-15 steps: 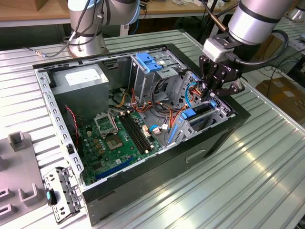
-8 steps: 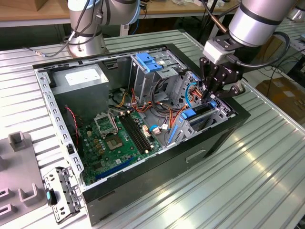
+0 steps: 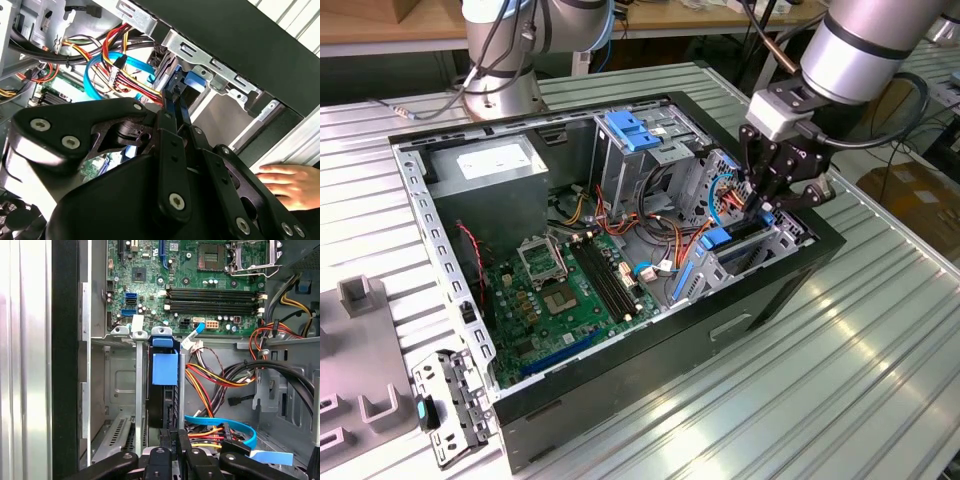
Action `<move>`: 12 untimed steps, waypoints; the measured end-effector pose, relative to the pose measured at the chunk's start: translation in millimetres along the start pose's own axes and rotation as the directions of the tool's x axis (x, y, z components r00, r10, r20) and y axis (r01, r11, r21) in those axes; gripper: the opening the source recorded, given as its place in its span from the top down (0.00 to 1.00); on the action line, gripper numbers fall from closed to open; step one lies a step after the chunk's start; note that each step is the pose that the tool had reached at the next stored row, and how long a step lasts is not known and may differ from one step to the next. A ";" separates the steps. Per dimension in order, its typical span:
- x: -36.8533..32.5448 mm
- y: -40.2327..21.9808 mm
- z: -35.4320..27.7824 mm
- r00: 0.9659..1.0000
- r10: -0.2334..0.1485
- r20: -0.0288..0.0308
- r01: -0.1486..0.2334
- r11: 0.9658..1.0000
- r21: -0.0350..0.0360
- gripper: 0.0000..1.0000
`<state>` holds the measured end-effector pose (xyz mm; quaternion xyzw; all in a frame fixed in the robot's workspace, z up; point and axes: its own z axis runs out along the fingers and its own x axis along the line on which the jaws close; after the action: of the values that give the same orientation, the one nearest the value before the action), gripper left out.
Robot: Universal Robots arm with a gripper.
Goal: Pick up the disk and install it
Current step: 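Insert the first disk wire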
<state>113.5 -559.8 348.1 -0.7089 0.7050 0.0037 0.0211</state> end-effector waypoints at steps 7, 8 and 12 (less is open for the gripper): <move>0.6 0.2 1.9 1.000 0.004 0.000 -0.004 1.000 0.000 0.83; 0.6 0.3 2.2 1.000 0.005 0.000 -0.005 1.000 0.000 0.83; 0.7 1.4 2.6 1.000 0.005 0.000 -0.005 1.000 0.000 0.83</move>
<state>112.2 -560.4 345.4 -0.7072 0.7067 0.0037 0.0212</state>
